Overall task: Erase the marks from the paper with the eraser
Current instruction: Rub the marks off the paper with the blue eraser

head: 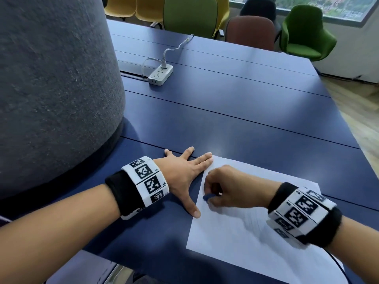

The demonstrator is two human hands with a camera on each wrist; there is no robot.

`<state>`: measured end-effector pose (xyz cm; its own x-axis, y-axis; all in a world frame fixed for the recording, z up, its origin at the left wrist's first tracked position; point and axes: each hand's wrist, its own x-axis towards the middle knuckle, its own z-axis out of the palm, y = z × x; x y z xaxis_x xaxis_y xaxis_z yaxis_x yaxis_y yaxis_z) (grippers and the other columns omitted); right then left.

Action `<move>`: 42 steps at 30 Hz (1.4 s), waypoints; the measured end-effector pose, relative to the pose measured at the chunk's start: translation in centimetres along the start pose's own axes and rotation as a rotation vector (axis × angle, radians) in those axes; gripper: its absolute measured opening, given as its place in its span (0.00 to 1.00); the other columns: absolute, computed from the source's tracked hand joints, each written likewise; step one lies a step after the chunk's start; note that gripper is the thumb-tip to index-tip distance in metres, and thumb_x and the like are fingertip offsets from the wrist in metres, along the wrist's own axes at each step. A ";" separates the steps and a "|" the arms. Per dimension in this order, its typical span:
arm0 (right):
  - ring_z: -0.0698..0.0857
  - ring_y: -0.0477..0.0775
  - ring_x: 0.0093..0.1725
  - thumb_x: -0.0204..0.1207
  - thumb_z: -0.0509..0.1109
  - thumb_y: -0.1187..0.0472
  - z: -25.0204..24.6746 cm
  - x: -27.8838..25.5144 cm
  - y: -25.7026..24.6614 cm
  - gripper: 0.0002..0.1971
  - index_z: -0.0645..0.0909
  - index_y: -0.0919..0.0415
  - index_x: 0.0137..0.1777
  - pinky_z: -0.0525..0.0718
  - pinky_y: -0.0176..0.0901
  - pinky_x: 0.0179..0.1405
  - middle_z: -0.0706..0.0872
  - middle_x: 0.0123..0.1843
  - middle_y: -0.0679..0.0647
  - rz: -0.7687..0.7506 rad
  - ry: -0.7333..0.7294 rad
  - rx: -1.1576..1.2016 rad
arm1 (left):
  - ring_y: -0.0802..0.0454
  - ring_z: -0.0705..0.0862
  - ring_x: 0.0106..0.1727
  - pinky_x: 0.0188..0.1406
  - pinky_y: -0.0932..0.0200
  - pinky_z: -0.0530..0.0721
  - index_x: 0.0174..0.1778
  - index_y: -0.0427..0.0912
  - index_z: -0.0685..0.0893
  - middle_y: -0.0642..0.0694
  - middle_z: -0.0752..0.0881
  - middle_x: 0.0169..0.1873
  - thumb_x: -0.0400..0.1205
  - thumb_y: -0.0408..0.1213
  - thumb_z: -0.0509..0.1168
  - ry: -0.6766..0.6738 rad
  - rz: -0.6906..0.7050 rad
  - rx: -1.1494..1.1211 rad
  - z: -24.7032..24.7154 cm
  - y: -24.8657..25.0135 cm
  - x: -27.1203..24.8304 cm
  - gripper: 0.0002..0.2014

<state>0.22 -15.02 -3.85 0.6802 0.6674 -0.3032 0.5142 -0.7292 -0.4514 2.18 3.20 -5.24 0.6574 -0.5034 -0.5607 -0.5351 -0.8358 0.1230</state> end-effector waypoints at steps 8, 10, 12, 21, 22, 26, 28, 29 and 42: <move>0.77 0.45 0.28 0.72 0.75 0.59 -0.8 1.2 1.5 0.05 0.84 0.61 0.39 0.75 0.33 0.29 0.82 0.30 0.47 0.040 0.129 0.000 | 0.42 0.31 0.84 0.67 0.12 0.46 0.82 0.61 0.28 0.68 0.30 0.81 0.58 0.75 0.74 0.009 0.013 -0.026 0.0 0.0 0.0 0.71; 0.77 0.45 0.30 0.72 0.74 0.58 -0.3 0.5 0.6 0.05 0.85 0.60 0.40 0.77 0.34 0.31 0.85 0.34 0.49 0.001 0.033 -0.016 | 0.42 0.31 0.84 0.67 0.12 0.46 0.83 0.58 0.30 0.67 0.29 0.81 0.59 0.75 0.73 0.000 0.007 -0.012 0.0 0.0 -0.1 0.71; 0.76 0.44 0.28 0.73 0.74 0.58 -0.8 0.8 0.8 0.06 0.85 0.61 0.41 0.74 0.32 0.30 0.85 0.33 0.49 0.027 0.038 -0.026 | 0.42 0.31 0.84 0.67 0.12 0.46 0.83 0.58 0.28 0.67 0.29 0.81 0.60 0.74 0.73 0.003 0.012 -0.021 -0.1 0.1 -0.1 0.71; 0.77 0.44 0.29 0.73 0.74 0.59 -1.8 1.6 1.9 0.05 0.86 0.61 0.43 0.74 0.27 0.29 0.84 0.35 0.49 0.051 0.065 -0.066 | 0.42 0.30 0.84 0.67 0.11 0.46 0.81 0.59 0.24 0.68 0.28 0.80 0.59 0.74 0.73 -0.001 0.016 -0.025 -0.1 0.1 -0.1 0.71; 0.77 0.44 0.29 0.73 0.74 0.59 -2.1 1.9 2.2 0.06 0.86 0.62 0.43 0.73 0.27 0.28 0.84 0.35 0.49 0.075 0.103 -0.077 | 0.43 0.29 0.84 0.67 0.11 0.46 0.81 0.59 0.25 0.68 0.28 0.80 0.59 0.75 0.73 -0.005 0.015 -0.026 -0.1 0.1 -0.1 0.71; 0.78 0.48 0.32 0.73 0.74 0.59 -2.3 2.3 2.8 0.05 0.86 0.62 0.42 0.73 0.35 0.32 0.83 0.33 0.48 0.107 0.193 -0.090 | 0.43 0.29 0.83 0.68 0.11 0.46 0.81 0.59 0.25 0.69 0.28 0.80 0.59 0.75 0.73 -0.010 0.018 -0.032 0.0 0.0 -0.1 0.71; 0.77 0.43 0.29 0.72 0.74 0.59 -1.8 1.8 1.8 0.04 0.85 0.59 0.41 0.73 0.30 0.29 0.81 0.31 0.44 0.056 0.064 -0.077 | 0.43 0.29 0.83 0.67 0.11 0.45 0.81 0.60 0.25 0.68 0.28 0.80 0.59 0.75 0.73 -0.006 0.017 -0.031 -0.1 0.1 -0.2 0.71; 0.77 0.41 0.28 0.72 0.74 0.59 -1.8 1.6 1.6 0.04 0.85 0.59 0.41 0.72 0.27 0.27 0.80 0.30 0.43 0.044 0.017 -0.074 | 0.43 0.29 0.83 0.67 0.11 0.45 0.81 0.60 0.25 0.68 0.28 0.81 0.59 0.74 0.73 -0.005 0.015 -0.029 -0.1 0.1 -0.2 0.71; 0.82 0.50 0.31 0.73 0.74 0.59 -2.8 2.1 2.6 0.07 0.86 0.64 0.41 0.80 0.40 0.31 0.87 0.33 0.52 0.136 0.182 -0.072 | 0.44 0.28 0.83 0.67 0.11 0.44 0.81 0.59 0.25 0.70 0.27 0.80 0.58 0.75 0.73 -0.007 0.019 -0.030 0.0 0.0 -0.1 0.72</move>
<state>4.47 -15.92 -3.30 0.8251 0.5292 -0.1980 0.4433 -0.8236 -0.3538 2.12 3.30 -5.16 0.6433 -0.5178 -0.5640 -0.5312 -0.8323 0.1583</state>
